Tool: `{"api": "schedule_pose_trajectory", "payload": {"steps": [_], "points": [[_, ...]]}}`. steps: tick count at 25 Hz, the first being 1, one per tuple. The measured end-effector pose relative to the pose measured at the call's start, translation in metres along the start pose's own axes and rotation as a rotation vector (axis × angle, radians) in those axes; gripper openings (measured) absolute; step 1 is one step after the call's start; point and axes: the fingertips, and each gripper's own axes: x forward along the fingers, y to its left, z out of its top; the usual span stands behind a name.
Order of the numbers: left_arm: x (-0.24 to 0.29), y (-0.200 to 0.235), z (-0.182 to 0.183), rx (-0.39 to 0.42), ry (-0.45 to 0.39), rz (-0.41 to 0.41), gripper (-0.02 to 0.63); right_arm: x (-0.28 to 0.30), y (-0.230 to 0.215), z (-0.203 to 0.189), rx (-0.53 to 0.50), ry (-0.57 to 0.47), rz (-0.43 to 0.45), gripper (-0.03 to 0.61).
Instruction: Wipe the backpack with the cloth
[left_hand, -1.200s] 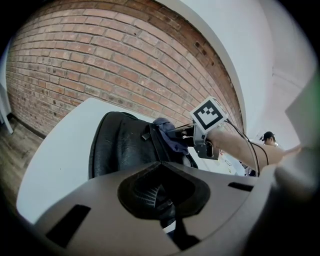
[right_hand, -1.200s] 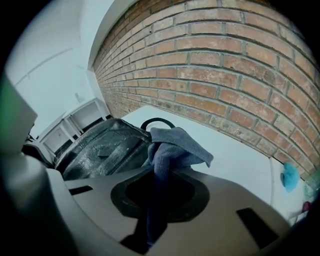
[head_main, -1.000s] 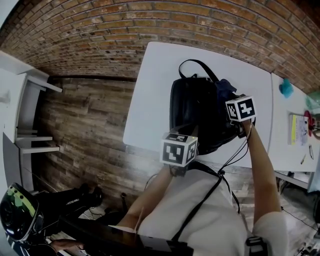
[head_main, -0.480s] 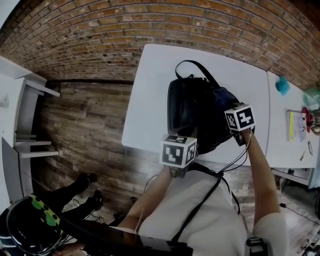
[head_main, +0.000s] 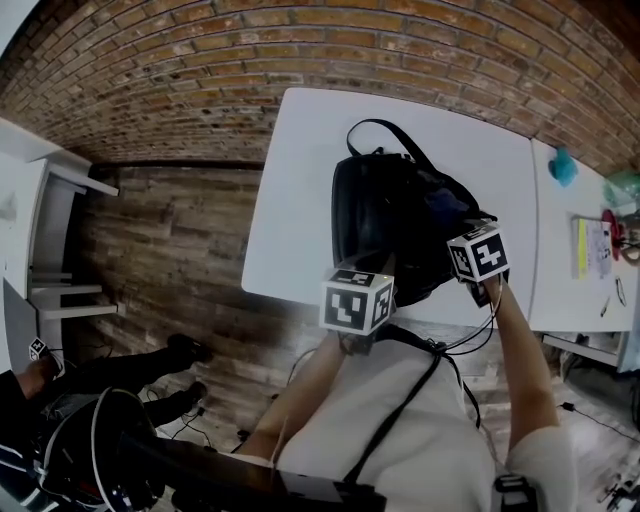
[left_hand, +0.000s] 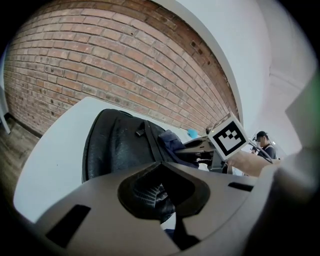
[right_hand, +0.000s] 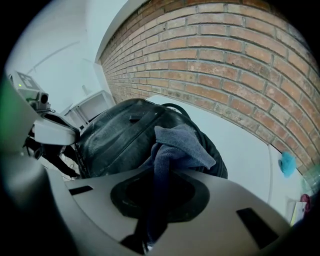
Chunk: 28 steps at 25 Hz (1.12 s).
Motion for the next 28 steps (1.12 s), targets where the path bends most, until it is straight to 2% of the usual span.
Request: {"api": "schedule_pose_trajectory", "payload": {"steps": [15, 28], "points": [[0.004, -0.002, -0.001, 0.000, 0.008, -0.006, 0.003, -0.017, 0.022, -0.017, -0.029, 0.022, 0.035, 0.048], [0.008, -0.006, -0.001, 0.009, 0.018, -0.018, 0.003, -0.029, 0.033, -0.031, -0.007, 0.027, 0.059, 0.046]]}}
